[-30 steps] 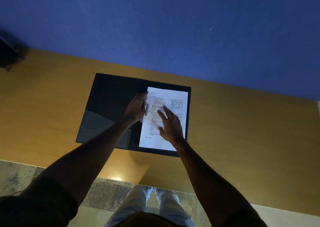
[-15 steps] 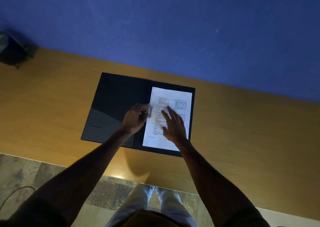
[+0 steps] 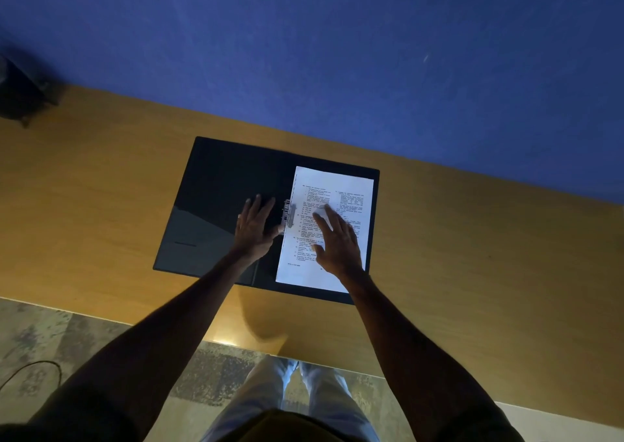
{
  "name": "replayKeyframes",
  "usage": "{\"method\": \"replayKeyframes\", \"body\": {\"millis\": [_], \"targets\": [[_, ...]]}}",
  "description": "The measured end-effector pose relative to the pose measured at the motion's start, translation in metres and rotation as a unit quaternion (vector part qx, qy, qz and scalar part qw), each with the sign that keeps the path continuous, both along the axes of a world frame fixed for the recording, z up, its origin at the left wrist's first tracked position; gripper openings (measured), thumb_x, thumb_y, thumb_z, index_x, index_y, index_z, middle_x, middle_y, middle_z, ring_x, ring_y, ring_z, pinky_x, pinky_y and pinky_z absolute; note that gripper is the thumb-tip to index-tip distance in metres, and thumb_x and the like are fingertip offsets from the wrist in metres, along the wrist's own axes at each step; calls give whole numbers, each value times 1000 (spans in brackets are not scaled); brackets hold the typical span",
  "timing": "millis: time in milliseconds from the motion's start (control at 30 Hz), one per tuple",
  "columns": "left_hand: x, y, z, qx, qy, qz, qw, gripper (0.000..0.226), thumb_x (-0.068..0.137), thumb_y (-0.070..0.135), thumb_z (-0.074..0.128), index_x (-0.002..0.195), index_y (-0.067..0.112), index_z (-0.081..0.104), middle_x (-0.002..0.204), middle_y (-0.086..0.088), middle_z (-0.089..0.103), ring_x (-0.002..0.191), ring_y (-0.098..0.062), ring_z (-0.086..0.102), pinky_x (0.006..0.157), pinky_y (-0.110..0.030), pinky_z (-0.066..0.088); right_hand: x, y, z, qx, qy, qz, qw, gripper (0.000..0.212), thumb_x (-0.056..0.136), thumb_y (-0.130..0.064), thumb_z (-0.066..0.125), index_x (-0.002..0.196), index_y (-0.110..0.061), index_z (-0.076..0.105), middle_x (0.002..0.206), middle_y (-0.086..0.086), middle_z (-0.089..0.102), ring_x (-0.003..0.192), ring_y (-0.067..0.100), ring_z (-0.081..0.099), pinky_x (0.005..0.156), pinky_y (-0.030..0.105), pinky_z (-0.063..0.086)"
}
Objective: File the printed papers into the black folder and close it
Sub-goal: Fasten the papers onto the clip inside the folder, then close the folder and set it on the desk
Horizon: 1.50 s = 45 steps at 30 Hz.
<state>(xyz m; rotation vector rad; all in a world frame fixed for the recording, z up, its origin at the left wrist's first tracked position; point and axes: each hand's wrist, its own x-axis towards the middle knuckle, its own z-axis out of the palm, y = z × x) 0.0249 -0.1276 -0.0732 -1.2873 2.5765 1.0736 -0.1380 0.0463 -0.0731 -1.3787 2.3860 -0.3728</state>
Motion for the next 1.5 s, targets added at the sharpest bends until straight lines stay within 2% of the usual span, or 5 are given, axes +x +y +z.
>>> {"method": "replayKeyframes", "body": {"millis": [133,733,1033,1300,1500], "targets": [[4,4,-5,-1,-32,-4,999,94,101,62,55,173,22,9,180,-10,-9,167,-33,-11,132,-59,3,1,-1,-2,7,-1,-1,1000,84,90,-33,81,161,-28,37,177,2,19,163,26,22,128,58,30],[18,0,-14,-29,-42,-40,998,91,104,65,47,173,26,2,181,-6,-11,167,-32,-9,133,-59,7,0,-1,-1,23,-10,0,1000,83,91,-34,79,162,-26,37,178,3,18,164,27,21,126,61,32],[66,-25,-5,-59,-19,82,995,107,100,57,62,171,6,-1,180,-15,6,167,-35,4,134,-58,13,3,-22,28,46,6,-18,999,71,99,-31,68,163,-21,39,175,5,29,161,27,28,129,60,22],[129,-62,22,-58,-83,243,965,85,96,37,72,163,9,27,162,-19,37,152,-43,33,120,-60,36,63,-88,46,29,-6,69,997,66,96,-20,68,158,-19,44,166,6,42,154,31,39,124,56,35],[144,-75,29,-21,-116,244,963,71,97,35,70,155,11,37,150,-20,43,139,-44,43,109,-59,42,108,-126,51,79,-42,119,989,69,94,-23,66,159,-19,41,162,6,41,150,30,41,122,52,34]]}}
